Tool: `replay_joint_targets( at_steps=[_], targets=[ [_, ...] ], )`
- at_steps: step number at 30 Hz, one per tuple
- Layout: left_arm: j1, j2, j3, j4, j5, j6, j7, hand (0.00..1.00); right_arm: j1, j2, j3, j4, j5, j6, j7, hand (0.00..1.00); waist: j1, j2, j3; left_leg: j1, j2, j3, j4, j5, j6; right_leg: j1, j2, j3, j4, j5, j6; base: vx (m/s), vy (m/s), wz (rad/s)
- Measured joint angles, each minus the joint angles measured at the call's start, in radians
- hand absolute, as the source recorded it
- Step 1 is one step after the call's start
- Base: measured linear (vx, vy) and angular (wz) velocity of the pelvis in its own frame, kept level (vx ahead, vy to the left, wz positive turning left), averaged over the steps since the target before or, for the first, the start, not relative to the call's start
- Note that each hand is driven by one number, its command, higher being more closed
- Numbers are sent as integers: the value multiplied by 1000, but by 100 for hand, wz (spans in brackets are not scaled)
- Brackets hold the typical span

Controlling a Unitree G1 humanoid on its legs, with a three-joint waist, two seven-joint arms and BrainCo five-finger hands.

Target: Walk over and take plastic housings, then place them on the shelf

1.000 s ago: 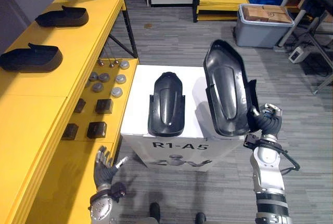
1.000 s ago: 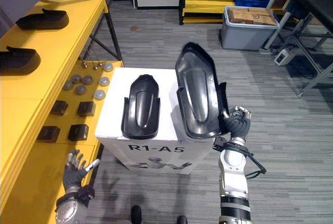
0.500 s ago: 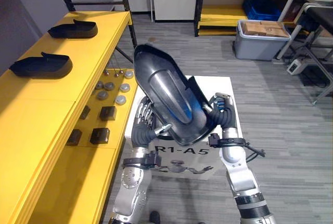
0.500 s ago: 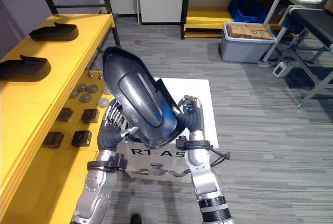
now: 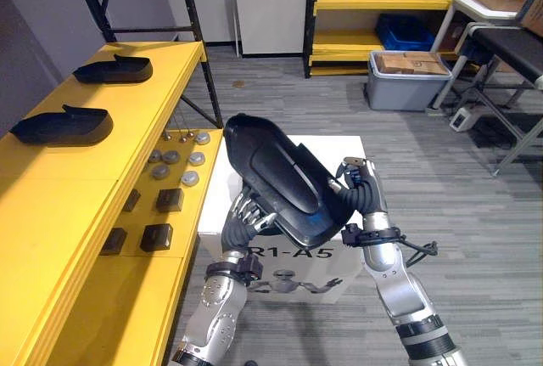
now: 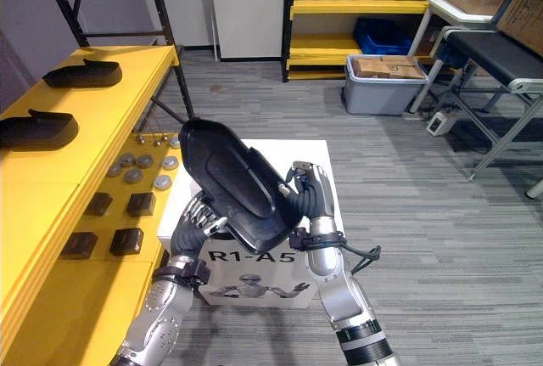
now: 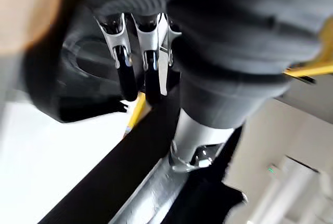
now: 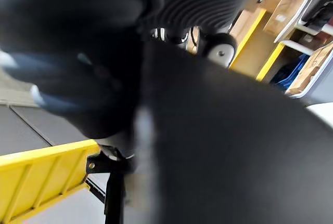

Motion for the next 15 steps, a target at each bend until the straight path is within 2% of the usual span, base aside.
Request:
replay_joint_targets(
  at_steps=[6, 11, 15],
  targets=[
    [-2, 42, -65, 27, -63, 32, 14, 100, 14, 0, 61, -4, 25, -28, -1, 100, -2, -8, -7, -2, 2, 1, 5, 0, 0, -1, 2, 1, 1, 1, -2, 0, 0, 0],
    [-8, 41, -77, 28, -117, 35, 16, 100, 22, 10, 93, -3, 41, -46, -3, 100, 1, -22, -16, -2, 3, 1, 6, 0, 0, -1, 2, 1, 3, 1, -2, 0, 0, 0],
    [-8, 41, -75, 28, -118, 35, 18, 100, 40, 12, 95, -3, 56, -59, -8, 100, 0, -30, -22, -1, 3, 2, 6, 1, -1, -1, 2, 2, 4, 1, -2, 0, 0, 0]
  ],
)
